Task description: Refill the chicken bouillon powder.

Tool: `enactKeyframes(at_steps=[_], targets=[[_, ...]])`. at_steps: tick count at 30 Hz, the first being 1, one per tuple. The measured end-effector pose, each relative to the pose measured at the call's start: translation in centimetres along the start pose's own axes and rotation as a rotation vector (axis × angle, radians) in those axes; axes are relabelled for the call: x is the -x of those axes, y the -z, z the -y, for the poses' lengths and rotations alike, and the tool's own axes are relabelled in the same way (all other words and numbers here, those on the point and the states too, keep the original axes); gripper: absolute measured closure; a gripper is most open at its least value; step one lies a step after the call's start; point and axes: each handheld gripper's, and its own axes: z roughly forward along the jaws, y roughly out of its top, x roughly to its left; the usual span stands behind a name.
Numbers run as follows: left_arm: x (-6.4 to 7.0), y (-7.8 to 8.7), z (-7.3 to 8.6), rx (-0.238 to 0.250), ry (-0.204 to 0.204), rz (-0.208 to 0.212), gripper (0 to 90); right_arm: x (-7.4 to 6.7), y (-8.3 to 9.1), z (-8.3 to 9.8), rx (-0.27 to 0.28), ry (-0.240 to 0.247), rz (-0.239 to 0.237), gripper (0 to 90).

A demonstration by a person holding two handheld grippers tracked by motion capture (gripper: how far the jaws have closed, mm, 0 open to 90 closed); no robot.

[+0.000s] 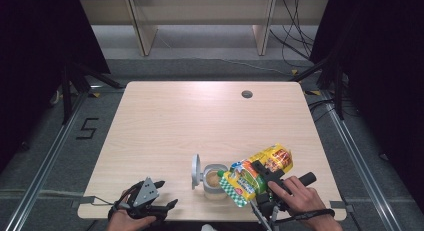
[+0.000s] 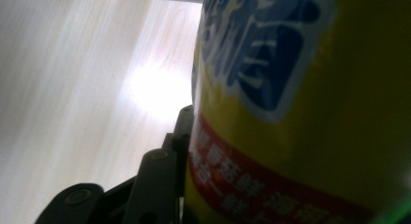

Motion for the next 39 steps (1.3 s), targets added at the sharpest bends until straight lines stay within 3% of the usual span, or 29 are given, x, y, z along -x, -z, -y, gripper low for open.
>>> enactKeyframes(at_steps=[1,3,6,7,8,11,14,16,18,20,23,26,30,33,39], targets=[[0.0,0.0,0.0,-0.001,-0.001,-0.003,26.0,0.1,0.0,0.1,0.013,-0.011,0.004,66.5],[0.0,0.0,0.0,0.001,-0.002,-0.001,26.0,-0.3,-0.1,0.6,0.034,-0.102,-0.015,66.6],[0.0,0.1,0.0,-0.003,-0.004,0.002,26.0,-0.5,-0.1,1.2,0.055,-0.197,-0.020,66.8],[-0.1,0.1,0.0,-0.006,-0.009,-0.004,26.0,-0.3,-0.2,1.4,0.077,-0.183,-0.014,66.9],[-0.1,0.1,-0.1,-0.006,-0.010,0.006,26.0,-0.7,-0.3,1.7,0.081,-0.270,-0.025,67.1],[0.0,0.1,-0.1,0.008,0.009,0.006,26.0,-0.9,-0.4,2.3,0.122,-0.378,-0.034,67.6],[-0.1,0.1,-0.1,0.003,-0.008,0.001,26.0,-1.0,-0.4,2.8,0.131,-0.455,-0.042,68.0],[-0.1,0.2,-0.1,-0.007,-0.019,-0.010,26.0,-0.9,-0.6,3.3,0.169,-0.487,-0.042,68.5],[-0.2,0.2,-0.1,-0.007,-0.030,-0.011,26.0,-0.9,-0.5,3.9,0.213,-0.619,-0.062,69.1],[-0.2,0.2,-0.1,-0.010,-0.025,-0.014,26.1,-0.9,-0.6,4.4,0.251,-0.678,-0.066,69.4],[-0.1,0.3,-0.1,-0.007,-0.016,-0.006,26.0,-0.9,-0.7,4.9,0.264,-0.755,-0.069,69.7],[-0.1,0.3,-0.1,-0.009,-0.017,-0.009,26.0,-1.1,-0.9,5.5,0.283,-0.862,-0.071,70.0],[-0.1,0.3,-0.1,-0.006,-0.022,-0.008,26.0,-1.5,-1.4,6.2,0.300,-0.949,-0.078,70.6],[-0.1,0.3,-0.1,-0.004,-0.013,-0.005,26.0,-1.8,-1.7,6.7,0.318,-1.041,-0.082,71.3],[-0.1,0.3,-0.1,-0.005,-0.019,-0.003,26.0,-2.2,-2.2,8.3,0.319,-1.214,-0.044,71.9]])
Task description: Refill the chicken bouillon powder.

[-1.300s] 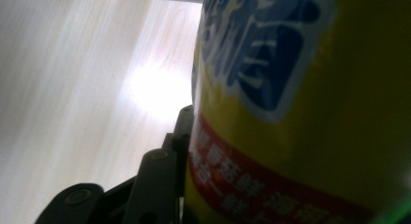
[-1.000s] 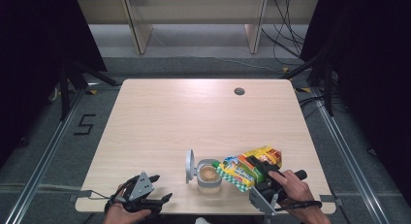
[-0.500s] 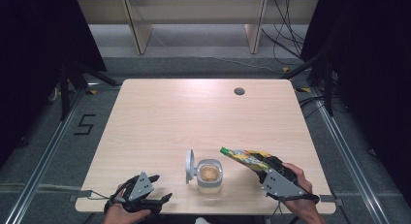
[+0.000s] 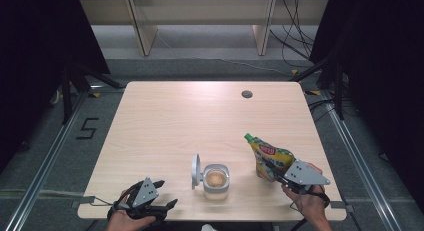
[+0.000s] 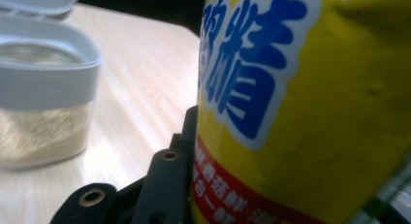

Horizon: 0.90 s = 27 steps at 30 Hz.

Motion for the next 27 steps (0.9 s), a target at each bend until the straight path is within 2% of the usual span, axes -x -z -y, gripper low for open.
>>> enactKeyframes(at_steps=[3,7,8,9,12,13,14,17,18,19,20,21,23,24,25,26,27], targets=[[0.0,0.0,0.0,-0.001,0.001,-0.002,26.1,0.6,-0.1,0.6,0.020,-0.074,0.034,72.1],[-0.1,0.1,0.0,-0.001,-0.014,-0.002,26.0,1.3,-0.2,1.5,0.028,-0.139,0.066,72.2],[-0.1,0.1,0.0,0.000,-0.014,-0.002,26.0,1.2,-0.1,1.7,0.023,-0.187,0.071,72.2],[-0.1,0.1,0.0,-0.002,-0.015,-0.003,26.0,1.3,-0.1,1.9,0.020,-0.200,0.073,72.3],[0.0,0.0,0.0,-0.001,0.001,-0.001,26.0,1.6,-0.3,2.5,0.015,-0.202,0.083,72.4],[0.0,0.0,0.0,-0.001,0.000,0.000,26.0,1.5,-0.5,2.7,0.011,-0.239,0.110,72.4],[0.0,0.0,0.0,-0.002,0.001,-0.001,26.0,1.7,-0.6,2.9,0.013,-0.229,0.096,72.5],[0.1,-0.1,0.0,0.007,0.011,-0.001,26.1,1.9,-1.0,3.4,-0.002,-0.261,0.124,72.4],[0.1,-0.1,0.0,0.006,0.007,-0.004,26.0,2.1,-1.1,3.6,-0.007,-0.244,0.126,72.5],[0.1,-0.1,0.0,0.006,0.008,-0.002,26.1,2.1,-1.3,3.7,-0.002,-0.262,0.143,72.5],[0.1,-0.1,0.0,0.003,0.010,-0.002,26.1,2.2,-1.3,3.9,-0.009,-0.270,0.132,72.5],[0.1,-0.1,0.0,0.004,0.011,-0.002,26.0,2.3,-1.3,4.1,-0.009,-0.266,0.146,72.5],[0.2,-0.1,0.0,0.018,0.023,0.001,26.1,2.3,-1.2,4.2,-0.016,-0.279,0.143,72.4],[0.1,0.0,0.0,0.007,0.010,-0.001,26.0,2.3,-1.3,4.2,0.002,-0.280,0.150,72.3],[-0.1,0.1,0.0,0.000,-0.012,-0.006,26.0,2.3,-1.2,4.2,-0.009,-0.273,0.141,72.3],[-0.1,0.1,0.0,0.001,-0.018,-0.004,26.1,2.2,-1.2,4.3,-0.010,-0.259,0.150,72.2],[0.0,0.1,0.0,0.002,-0.006,-0.002,26.0,1.9,-1.1,4.2,-0.009,-0.279,0.154,72.2]])
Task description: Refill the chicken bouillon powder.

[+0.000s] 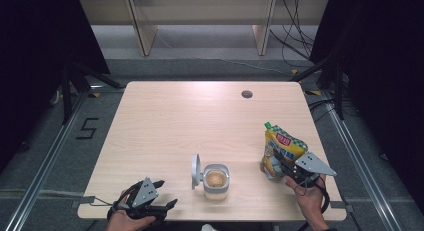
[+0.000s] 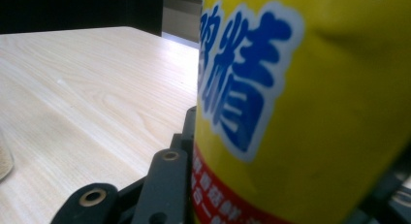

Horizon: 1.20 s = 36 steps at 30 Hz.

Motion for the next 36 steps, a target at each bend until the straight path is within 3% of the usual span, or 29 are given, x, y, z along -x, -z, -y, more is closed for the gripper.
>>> enactKeyframes(at_steps=[1,3,5,6,7,8,9,10,11,12,14,16,17,19,20,22,24,25,26,28,29,30,31,34,35,36], targets=[[0.0,0.0,0.0,0.000,0.003,0.003,26.0,0.2,0.0,0.0,0.001,0.033,0.000,72.0],[-0.1,0.1,0.0,-0.011,-0.010,-0.006,26.0,0.1,0.1,0.1,0.005,0.022,-0.015,71.5],[-0.1,0.1,-0.1,-0.017,-0.009,-0.001,26.0,0.0,0.2,0.1,0.010,0.017,0.014,70.6],[-0.1,0.1,0.0,-0.015,-0.007,-0.001,26.0,-0.1,0.3,0.1,0.003,0.014,0.004,69.4],[-0.1,0.1,0.0,-0.007,0.004,0.003,26.0,0.0,0.4,0.0,-0.001,0.035,-0.004,67.9],[0.2,-0.1,0.0,0.021,0.035,0.008,26.0,-0.1,0.6,0.0,-0.007,0.026,0.002,67.0],[0.0,0.0,0.0,0.004,0.012,-0.007,26.1,0.0,0.7,-0.2,0.008,0.022,-0.004,64.8],[0.2,-0.1,0.0,0.025,0.036,-0.001,26.0,-0.2,0.9,-0.2,-0.002,-0.011,-0.018,62.1],[0.1,0.0,0.0,0.015,0.026,-0.006,26.0,-0.1,1.0,-0.4,0.017,0.007,-0.002,59.8],[-0.1,0.1,0.0,0.001,0.009,-0.012,26.0,-0.3,1.2,-0.4,0.001,-0.028,-0.016,56.6],[-0.1,0.1,0.0,-0.003,0.009,-0.011,26.0,-0.5,1.6,-0.7,0.014,-0.050,0.030,50.5],[-0.1,0.1,0.0,0.002,0.011,-0.012,26.0,-0.5,1.7,-0.9,0.014,-0.067,0.008,45.2],[0.0,0.0,0.0,0.015,0.026,-0.006,26.0,-0.6,1.9,-1.0,-0.006,-0.049,0.033,42.3],[-0.1,0.1,0.0,0.006,0.015,-0.009,26.0,-0.8,1.9,-1.0,-0.019,-0.065,0.031,38.6],[-0.3,0.2,0.0,-0.011,-0.012,-0.012,26.0,-0.8,2.0,-1.0,-0.019,-0.080,0.031,37.1],[-0.2,0.2,0.0,-0.010,0.001,-0.001,26.0,-1.0,2.3,-1.1,-0.041,-0.114,0.030,32.8],[-0.2,0.2,0.0,-0.007,0.004,-0.005,26.0,-1.2,2.5,-1.1,-0.039,-0.133,0.027,31.1],[-0.3,0.2,0.0,-0.010,-0.007,-0.014,26.0,-1.4,2.9,-1.2,-0.043,-0.138,0.049,30.9],[-0.3,0.3,0.0,-0.015,-0.009,-0.011,26.0,-1.4,3.2,-1.2,-0.043,-0.124,0.051,30.6],[-0.2,0.2,0.0,-0.010,-0.008,-0.015,26.1,-1.5,3.7,-1.3,-0.077,-0.131,0.064,30.6],[-0.3,0.2,0.0,-0.010,-0.008,-0.014,26.0,-1.8,3.9,-1.3,-0.078,-0.162,0.071,29.8],[-0.3,0.2,0.0,-0.014,-0.007,-0.010,26.1,-1.7,4.1,-1.3,-0.078,-0.156,0.050,29.5],[-0.3,0.3,0.0,-0.016,-0.007,-0.010,26.0,-1.8,4.4,-1.3,-0.078,-0.155,0.064,29.4],[-0.1,0.1,0.0,0.018,0.029,-0.011,26.0,-2.1,4.9,-1.2,-0.121,-0.148,0.086,27.2],[-0.1,0.1,0.0,0.024,0.034,-0.008,26.0,-2.3,5.2,-1.2,-0.139,-0.162,0.089,26.9],[-0.3,0.1,-0.1,0.017,0.032,-0.005,26.0,-2.6,5.3,-1.0,-0.133,-0.206,0.092,26.9]])
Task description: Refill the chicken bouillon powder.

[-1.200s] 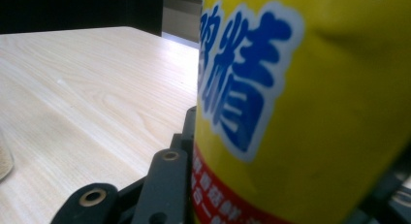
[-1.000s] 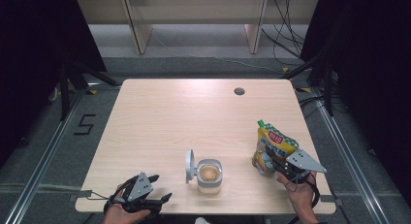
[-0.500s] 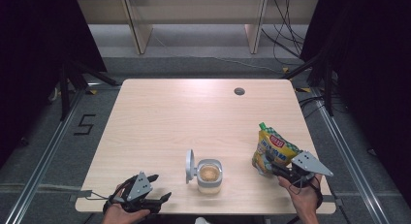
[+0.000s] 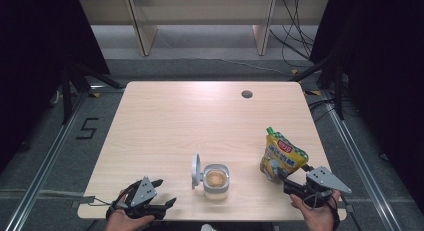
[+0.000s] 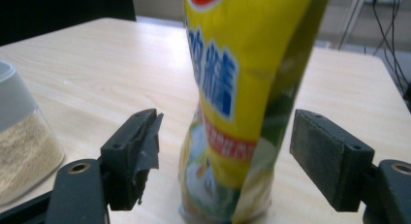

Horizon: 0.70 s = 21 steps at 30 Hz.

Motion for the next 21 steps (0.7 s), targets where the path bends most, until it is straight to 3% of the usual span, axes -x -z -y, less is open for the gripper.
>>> enactKeyframes(at_steps=[2,3,4,5,6,7,8,10,11,12,15,17,20,21], targets=[[-0.2,0.2,-0.1,-0.006,-0.011,-0.005,26.0,0.1,0.2,0.2,-0.008,0.030,0.011,26.2],[-0.1,0.1,-0.1,0.017,0.020,-0.001,26.0,0.1,0.4,0.3,-0.026,0.019,0.002,26.3],[-0.2,0.1,-0.1,0.016,0.025,-0.004,26.0,-0.2,0.6,0.5,-0.038,-0.013,0.012,26.3],[-0.3,0.1,-0.2,0.015,0.021,-0.008,25.9,-0.3,0.7,0.6,-0.038,-0.021,0.010,26.5],[-0.4,0.3,-0.2,-0.006,0.006,-0.003,26.0,-0.1,0.8,0.7,-0.050,0.004,0.000,27.0],[-0.4,0.3,-0.3,-0.003,0.002,-0.003,25.9,-0.3,0.9,0.8,-0.065,-0.016,0.000,26.6],[-0.3,0.2,-0.3,0.014,0.018,-0.007,25.9,-0.1,1.0,0.8,-0.061,0.002,-0.005,26.6],[-0.4,0.2,-0.4,0.007,0.015,0.003,25.9,-0.4,1.3,1.0,-0.092,-0.037,-0.004,26.6],[-0.4,0.2,-0.5,0.011,0.014,0.008,25.9,-0.2,1.2,1.2,-0.084,-0.012,-0.004,26.1],[-0.3,0.1,-0.6,0.025,0.040,0.014,25.9,-0.2,1.2,1.2,-0.085,-0.014,0.001,26.1],[-0.3,0.0,-0.8,0.019,0.026,0.012,25.8,-0.5,1.7,1.4,-0.098,-0.044,-0.028,25.6],[-0.1,-0.1,-1.0,0.033,0.040,0.021,25.8,-0.4,1.7,1.4,-0.097,0.006,-0.028,25.3],[-0.5,0.1,-1.5,0.042,0.024,0.032,25.8,-0.7,1.8,1.5,-0.110,0.003,-0.039,25.4],[-0.4,0.1,-1.5,0.053,0.043,0.033,25.8,-0.8,1.8,1.6,-0.111,0.007,-0.040,25.4]])
